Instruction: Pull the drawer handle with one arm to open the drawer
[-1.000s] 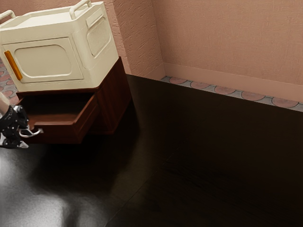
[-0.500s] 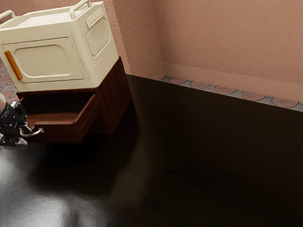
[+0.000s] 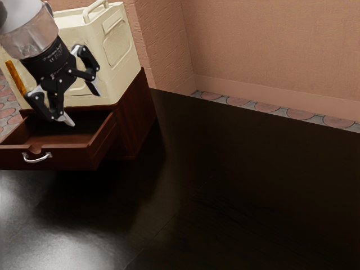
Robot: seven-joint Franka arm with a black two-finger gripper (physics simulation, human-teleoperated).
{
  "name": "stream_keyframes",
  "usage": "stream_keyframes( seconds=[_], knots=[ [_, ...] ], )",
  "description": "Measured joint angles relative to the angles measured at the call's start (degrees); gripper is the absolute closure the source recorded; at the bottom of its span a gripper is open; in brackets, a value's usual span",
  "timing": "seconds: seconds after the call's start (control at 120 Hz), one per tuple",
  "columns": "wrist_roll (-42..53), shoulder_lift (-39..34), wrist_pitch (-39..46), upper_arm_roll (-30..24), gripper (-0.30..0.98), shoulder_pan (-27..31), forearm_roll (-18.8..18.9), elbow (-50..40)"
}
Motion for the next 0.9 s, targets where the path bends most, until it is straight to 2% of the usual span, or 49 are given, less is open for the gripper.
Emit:
stream_keyframes(
  seconds=[0.317, 0.6, 0.9],
  knots=[
    [-2.0, 0.0, -6.0, -0.5, 0.02, 0.0, -0.9, -4.0],
    [-2.5, -0.1, -6.0, -0.6, 0.01, 0.4, -2.8, -4.6],
    [-2.8, -0.5, -5.5, -0.6, 0.0, 0.6, -3.1, -5.4]
  ],
)
